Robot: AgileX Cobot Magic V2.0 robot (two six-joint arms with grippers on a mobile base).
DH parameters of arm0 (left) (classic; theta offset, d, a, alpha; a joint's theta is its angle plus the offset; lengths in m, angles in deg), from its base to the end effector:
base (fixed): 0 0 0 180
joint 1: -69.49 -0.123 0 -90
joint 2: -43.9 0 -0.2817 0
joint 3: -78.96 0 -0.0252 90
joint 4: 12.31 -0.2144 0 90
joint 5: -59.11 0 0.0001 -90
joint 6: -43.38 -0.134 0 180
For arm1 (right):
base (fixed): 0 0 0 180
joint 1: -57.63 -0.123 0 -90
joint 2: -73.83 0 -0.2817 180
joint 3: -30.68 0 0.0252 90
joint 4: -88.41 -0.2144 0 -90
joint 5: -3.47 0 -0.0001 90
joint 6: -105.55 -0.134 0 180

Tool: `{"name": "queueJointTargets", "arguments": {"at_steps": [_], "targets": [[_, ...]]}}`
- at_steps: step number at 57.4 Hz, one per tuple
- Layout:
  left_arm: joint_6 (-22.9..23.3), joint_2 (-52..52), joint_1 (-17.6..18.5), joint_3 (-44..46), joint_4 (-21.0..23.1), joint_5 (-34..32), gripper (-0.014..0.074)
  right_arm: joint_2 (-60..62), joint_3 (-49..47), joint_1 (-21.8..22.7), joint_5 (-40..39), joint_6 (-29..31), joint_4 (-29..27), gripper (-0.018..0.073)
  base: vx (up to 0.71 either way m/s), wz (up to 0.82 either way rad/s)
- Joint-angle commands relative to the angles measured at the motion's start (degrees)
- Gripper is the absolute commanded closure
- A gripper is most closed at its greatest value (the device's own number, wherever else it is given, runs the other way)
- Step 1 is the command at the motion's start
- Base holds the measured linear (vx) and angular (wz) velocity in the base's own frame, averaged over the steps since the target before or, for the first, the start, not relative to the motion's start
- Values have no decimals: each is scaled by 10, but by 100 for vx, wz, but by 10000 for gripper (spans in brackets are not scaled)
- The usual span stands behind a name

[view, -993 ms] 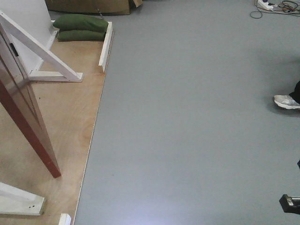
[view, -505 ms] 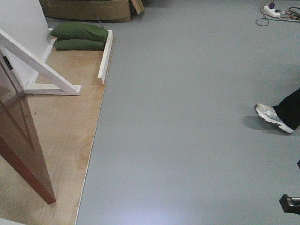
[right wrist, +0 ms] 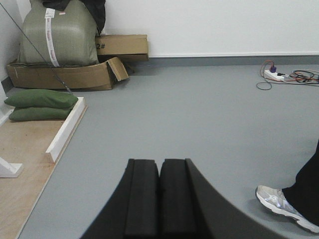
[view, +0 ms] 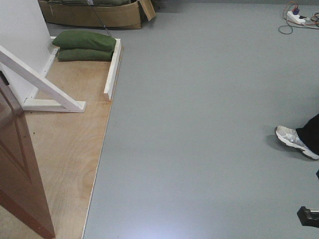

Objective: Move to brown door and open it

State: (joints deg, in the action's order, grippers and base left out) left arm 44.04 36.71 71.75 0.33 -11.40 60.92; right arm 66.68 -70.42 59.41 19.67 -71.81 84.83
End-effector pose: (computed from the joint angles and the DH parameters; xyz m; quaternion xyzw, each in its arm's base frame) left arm 0.0663 -0.0027 0.2045 0.0044 0.6923 -0.0243 0.7212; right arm 0.0636 0.0004 0.1695 0.0120 0.7782 0.0014 0.6278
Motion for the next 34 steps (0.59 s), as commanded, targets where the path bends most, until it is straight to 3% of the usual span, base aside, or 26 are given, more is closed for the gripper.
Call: {"name": "queueJointTargets", "arguments": {"at_steps": [1,34], "targets": [[5,8,4,10,2,-47,600,7,3,0,-47,3,0,559,18,2],[5,8,4,10,2,-47,600,7,3,0,-47,3,0,559,12,0]]}}
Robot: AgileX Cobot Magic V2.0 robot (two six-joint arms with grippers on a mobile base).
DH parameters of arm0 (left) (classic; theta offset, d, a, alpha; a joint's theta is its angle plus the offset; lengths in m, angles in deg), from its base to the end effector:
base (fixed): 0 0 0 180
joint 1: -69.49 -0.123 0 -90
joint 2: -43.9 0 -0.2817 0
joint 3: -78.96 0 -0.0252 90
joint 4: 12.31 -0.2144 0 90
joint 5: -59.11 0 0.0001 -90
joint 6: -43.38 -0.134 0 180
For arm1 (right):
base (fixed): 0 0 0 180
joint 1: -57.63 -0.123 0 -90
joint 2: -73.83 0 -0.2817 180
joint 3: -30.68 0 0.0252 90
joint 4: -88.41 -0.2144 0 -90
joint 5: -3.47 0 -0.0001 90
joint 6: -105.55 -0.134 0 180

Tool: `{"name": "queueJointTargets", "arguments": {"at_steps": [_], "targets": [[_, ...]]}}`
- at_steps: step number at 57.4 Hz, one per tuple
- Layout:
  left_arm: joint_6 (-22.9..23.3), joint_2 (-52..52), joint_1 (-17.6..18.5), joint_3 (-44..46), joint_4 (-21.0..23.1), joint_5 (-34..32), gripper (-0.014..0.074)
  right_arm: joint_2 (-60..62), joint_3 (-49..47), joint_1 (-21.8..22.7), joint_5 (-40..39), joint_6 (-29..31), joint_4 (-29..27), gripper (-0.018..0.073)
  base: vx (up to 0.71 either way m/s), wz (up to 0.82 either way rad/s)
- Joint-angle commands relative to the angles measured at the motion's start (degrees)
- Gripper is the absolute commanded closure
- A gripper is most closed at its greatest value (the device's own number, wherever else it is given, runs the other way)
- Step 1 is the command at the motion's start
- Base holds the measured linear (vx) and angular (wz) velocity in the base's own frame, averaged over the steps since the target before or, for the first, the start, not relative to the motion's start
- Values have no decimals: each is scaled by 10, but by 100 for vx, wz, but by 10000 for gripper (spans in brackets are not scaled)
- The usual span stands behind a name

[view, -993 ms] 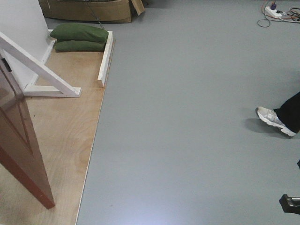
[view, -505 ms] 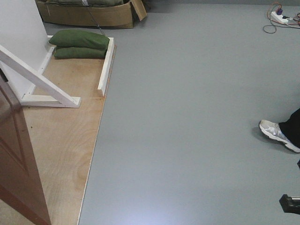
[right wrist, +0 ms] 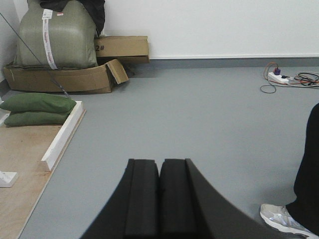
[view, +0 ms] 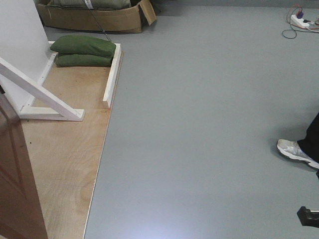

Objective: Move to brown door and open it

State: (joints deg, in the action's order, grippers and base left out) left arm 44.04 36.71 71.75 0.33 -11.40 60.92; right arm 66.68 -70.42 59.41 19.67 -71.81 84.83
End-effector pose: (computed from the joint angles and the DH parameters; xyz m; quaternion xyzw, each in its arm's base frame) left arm 0.0663 -0.0027 0.2045 0.0044 0.6923 -0.0243 0.7212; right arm 0.0636 0.0004 0.1695 0.0120 0.7782 0.0014 0.6278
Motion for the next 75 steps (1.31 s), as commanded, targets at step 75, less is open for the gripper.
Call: {"name": "queueJointTargets", "arguments": {"at_steps": [75], "targets": [[32,8,4,34,2,-67,600,7,3,0,-47,3,0,559,2,0]]}}
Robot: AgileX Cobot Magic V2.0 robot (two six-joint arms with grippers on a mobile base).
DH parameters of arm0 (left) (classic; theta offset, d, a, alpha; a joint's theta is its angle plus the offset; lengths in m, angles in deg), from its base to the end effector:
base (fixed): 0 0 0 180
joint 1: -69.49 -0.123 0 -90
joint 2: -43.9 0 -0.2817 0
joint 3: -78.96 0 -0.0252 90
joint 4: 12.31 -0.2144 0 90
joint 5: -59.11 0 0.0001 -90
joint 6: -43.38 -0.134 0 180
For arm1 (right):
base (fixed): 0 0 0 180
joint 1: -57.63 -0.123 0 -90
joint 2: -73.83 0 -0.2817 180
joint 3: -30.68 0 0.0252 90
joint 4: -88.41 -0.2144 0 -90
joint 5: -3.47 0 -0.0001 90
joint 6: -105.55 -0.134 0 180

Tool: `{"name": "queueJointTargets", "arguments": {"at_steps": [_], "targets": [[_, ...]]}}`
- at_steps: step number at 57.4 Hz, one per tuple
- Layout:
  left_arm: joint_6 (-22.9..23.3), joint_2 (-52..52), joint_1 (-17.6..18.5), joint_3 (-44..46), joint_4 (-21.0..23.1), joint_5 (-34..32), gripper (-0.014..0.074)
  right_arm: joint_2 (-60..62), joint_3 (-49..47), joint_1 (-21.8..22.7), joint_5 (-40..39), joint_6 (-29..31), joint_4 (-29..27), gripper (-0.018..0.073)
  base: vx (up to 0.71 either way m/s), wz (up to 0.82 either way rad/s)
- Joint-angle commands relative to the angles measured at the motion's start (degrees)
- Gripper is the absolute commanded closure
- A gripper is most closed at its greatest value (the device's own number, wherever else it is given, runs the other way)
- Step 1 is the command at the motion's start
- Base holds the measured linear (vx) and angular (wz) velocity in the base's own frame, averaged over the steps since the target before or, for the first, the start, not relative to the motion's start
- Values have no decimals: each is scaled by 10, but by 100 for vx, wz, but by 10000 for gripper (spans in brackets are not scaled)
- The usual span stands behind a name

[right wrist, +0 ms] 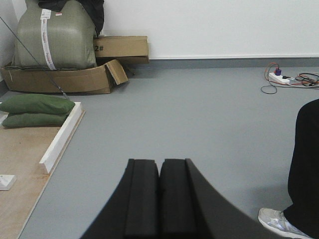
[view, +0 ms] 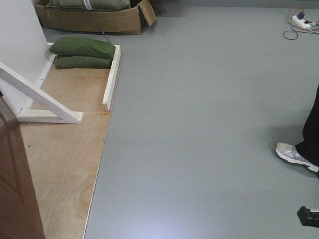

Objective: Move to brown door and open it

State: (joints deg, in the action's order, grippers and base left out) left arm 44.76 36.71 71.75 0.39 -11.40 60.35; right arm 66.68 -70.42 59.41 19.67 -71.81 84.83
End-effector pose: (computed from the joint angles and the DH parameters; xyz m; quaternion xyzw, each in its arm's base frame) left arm 0.0662 -0.0027 0.2062 -0.0001 0.6884 -0.0289 0.7248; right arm 0.0636 0.0004 0.1695 0.0120 0.7782 0.0014 0.6278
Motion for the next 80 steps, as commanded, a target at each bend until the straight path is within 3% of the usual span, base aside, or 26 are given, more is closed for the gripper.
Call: {"name": "queueJointTargets", "arguments": {"at_steps": [1,6,11,24,33,41,50,55,61,67,72,80], "targets": [[28,8,4,38,2,-63,600,7,3,0,-47,3,0,559,0,0],[63,6,4,78,2,-63,600,7,3,0,-47,3,0,559,0,0],[64,6,3,122,2,-62,600,7,3,0,-47,3,0,559,0,0],[17,-38,-36,237,15,-59,600,7,3,0,-47,3,0,559,0,0],[-97,-151,-88,355,135,-65,600,7,3,0,-47,3,0,559,0,0],[-188,-244,-130,443,275,-111,600,7,3,0,-47,3,0,559,0,0],[-266,-322,-164,505,452,-230,600,7,3,0,-47,3,0,559,0,0],[-299,-352,-167,523,570,-314,600,7,3,0,-47,3,0,559,0,0],[-322,-388,-167,536,667,-418,600,7,3,0,-47,3,0,559,0,0],[-322,-421,-167,554,728,-486,600,7,3,0,-47,3,0,559,0,0],[-322,-449,-167,566,752,-517,600,7,3,0,-47,3,0,559,0,0],[-322,-483,-167,577,758,-476,600,6,3,0,-47,3,0,559,0,0]]}}
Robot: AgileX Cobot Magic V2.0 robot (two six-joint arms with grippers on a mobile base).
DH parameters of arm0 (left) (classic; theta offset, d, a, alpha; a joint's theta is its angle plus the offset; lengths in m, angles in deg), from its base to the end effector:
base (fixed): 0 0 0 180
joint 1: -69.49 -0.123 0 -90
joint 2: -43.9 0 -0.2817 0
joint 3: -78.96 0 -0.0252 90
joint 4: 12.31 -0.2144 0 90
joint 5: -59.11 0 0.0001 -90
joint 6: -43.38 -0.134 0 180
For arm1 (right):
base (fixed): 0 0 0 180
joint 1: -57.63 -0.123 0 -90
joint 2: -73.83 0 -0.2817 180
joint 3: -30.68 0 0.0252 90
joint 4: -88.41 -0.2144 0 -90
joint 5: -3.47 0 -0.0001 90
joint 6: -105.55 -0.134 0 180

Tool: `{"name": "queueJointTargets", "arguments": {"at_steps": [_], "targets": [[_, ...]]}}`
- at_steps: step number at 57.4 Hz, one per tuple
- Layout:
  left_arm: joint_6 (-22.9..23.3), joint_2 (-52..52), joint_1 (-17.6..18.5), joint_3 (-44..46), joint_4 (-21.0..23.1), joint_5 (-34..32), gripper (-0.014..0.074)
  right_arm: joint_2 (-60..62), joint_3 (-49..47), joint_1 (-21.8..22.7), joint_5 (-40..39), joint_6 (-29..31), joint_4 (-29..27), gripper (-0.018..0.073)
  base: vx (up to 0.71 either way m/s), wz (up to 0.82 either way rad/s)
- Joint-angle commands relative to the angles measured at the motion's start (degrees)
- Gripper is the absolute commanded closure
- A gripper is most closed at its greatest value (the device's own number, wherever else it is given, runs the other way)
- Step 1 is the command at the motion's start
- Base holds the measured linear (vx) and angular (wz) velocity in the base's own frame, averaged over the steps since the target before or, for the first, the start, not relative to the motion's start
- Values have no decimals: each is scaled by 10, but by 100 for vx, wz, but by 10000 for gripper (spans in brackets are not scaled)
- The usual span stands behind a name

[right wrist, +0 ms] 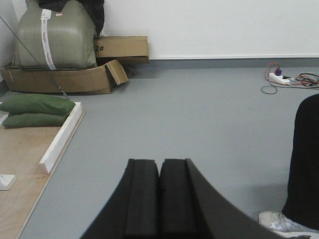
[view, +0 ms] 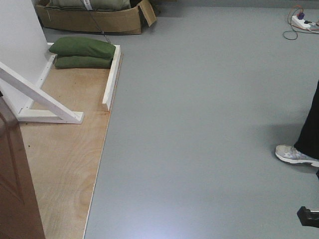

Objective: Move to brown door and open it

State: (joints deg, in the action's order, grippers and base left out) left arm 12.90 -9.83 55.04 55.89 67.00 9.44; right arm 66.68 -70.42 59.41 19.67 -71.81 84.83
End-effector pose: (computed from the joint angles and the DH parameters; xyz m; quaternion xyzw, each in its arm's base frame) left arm 0.0878 0.1262 0.4619 -0.5390 0.2583 0.0204 0.8014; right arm 0.0636 0.0004 0.1695 0.0120 0.7782 0.0014 0.6278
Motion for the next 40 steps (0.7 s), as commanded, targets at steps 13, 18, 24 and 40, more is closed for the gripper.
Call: {"name": "queueJointTargets", "arguments": {"at_steps": [13,18,24,40], "targets": [[-3,-18,0,22,-26,182,600,6,3,0,-47,3,0,559,0,0],[-3,-18,0,22,-26,219,600,6,3,0,-47,3,0,559,0,0],[3,-16,0,22,-26,259,600,6,3,0,-47,3,0,559,0,0],[4,14,0,22,-21,318,600,6,3,0,-47,3,0,559,0,0]]}}
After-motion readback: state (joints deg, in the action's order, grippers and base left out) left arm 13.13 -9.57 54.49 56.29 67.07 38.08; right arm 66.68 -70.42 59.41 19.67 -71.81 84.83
